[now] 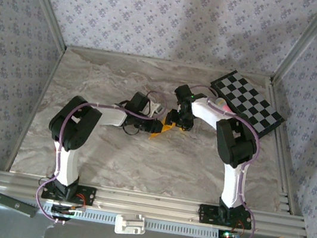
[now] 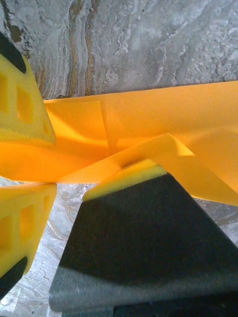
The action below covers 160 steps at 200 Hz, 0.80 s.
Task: Fold a paper plane with a square sheet of paper (pick it up from the middle)
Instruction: Fold the wing for the fifth time at the center of the table.
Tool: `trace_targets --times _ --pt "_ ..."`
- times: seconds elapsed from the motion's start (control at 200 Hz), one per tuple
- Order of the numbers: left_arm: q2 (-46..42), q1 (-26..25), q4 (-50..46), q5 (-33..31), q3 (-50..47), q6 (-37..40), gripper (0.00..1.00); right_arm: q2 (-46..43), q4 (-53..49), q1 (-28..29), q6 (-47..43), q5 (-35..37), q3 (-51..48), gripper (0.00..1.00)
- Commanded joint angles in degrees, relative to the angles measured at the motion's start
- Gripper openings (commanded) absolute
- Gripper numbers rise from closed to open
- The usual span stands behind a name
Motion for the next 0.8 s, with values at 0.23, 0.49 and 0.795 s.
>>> trace_targets --times 0.23,0.49,0.795 --pt "2.5 0.2 -3.9 1.3 1.7 4.4 0.31 6.5 -1.4 -0.1 1.2 0.0 -2.1 0.64" --pt "3.1 0.2 -5.9 2.4 2.1 7.1 0.34 6.9 -1.8 -0.6 1.6 -0.6 -1.4 0.64" --pt "4.5 0.2 -7.5 1.6 2.6 8.6 0.35 7.6 -1.7 -1.7 3.5 -4.3 0.0 0.64"
